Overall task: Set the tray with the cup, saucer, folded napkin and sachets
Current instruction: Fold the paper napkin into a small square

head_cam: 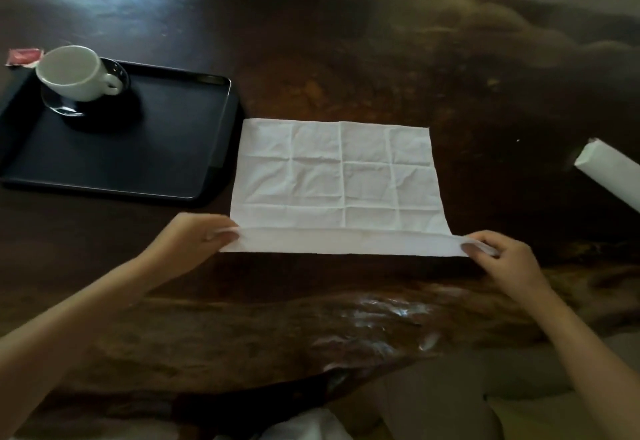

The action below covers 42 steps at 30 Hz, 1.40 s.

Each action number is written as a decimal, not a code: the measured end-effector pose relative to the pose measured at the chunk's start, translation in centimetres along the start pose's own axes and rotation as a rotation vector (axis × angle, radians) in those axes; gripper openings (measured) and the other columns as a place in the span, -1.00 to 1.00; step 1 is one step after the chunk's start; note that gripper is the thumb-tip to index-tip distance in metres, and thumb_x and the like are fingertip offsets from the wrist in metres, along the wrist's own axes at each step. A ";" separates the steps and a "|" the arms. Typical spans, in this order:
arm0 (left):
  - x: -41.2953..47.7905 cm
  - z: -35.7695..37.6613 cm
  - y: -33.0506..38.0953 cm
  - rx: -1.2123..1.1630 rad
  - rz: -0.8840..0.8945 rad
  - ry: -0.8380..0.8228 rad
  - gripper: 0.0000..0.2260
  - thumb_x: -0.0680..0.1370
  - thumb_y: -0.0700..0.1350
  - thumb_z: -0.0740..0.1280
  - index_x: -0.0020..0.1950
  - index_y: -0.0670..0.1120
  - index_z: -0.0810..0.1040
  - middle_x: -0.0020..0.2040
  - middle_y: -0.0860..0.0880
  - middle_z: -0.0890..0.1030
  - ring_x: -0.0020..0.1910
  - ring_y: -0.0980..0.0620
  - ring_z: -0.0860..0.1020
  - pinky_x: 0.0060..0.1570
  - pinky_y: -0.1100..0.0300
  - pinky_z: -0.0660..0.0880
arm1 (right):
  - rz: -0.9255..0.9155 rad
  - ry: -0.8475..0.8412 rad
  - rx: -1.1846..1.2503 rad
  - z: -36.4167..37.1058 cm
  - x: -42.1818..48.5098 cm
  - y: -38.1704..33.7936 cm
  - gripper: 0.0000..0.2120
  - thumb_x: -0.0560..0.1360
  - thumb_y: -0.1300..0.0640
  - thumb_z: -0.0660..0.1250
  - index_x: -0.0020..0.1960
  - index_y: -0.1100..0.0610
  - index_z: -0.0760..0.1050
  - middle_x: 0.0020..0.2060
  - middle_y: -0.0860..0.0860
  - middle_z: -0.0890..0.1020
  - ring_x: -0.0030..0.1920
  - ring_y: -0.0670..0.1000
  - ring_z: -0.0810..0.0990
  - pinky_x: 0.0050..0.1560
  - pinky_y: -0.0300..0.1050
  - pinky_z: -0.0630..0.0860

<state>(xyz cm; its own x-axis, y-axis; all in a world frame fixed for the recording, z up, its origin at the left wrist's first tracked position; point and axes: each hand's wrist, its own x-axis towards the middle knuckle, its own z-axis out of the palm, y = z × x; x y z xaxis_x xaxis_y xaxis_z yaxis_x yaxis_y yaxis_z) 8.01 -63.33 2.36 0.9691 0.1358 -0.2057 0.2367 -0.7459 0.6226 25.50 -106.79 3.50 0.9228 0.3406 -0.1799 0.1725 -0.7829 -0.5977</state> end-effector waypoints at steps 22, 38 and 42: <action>24.8 2.7 -2.1 -0.206 -0.648 0.688 -0.79 0.56 -0.18 0.08 -0.05 -0.19 0.50 -0.15 -0.14 0.51 -0.20 -0.13 0.46 -0.21 0.07 0.37 | 0.019 0.461 0.039 7.4 26.6 -1.5 -0.76 0.55 0.10 0.24 -0.22 0.22 0.45 -0.32 0.08 0.53 -0.28 0.05 0.50 -0.37 -0.15 0.37; 23.1 7.2 1.6 0.344 -0.277 0.666 -0.38 0.49 -0.31 0.17 0.51 -0.06 0.05 0.53 -0.18 0.06 0.49 -0.18 0.06 0.44 -0.05 -0.10 | -0.120 0.617 -0.278 11.9 26.0 -4.4 -0.63 0.53 0.13 0.23 0.27 0.29 0.37 0.14 0.25 0.51 0.13 0.25 0.46 0.10 0.13 0.39; 24.0 11.1 4.8 0.407 -0.134 0.464 -0.50 0.59 -0.17 0.05 0.52 -0.01 0.02 0.56 -0.09 -0.01 0.53 -0.05 -0.10 0.46 -0.08 -0.22 | -0.480 0.072 -0.250 18.9 23.3 -11.0 -0.54 0.58 0.11 0.10 0.45 0.18 0.20 0.44 0.16 0.29 0.46 0.18 0.18 0.45 0.17 0.03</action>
<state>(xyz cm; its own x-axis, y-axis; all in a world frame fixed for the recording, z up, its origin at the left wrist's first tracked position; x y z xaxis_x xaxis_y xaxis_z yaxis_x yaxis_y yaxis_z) 31.69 -70.94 -7.98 0.8835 0.4457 0.1443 0.4012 -0.8789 0.2581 38.64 -80.44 -8.87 0.7401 0.6605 0.1265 0.6486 -0.6513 -0.3939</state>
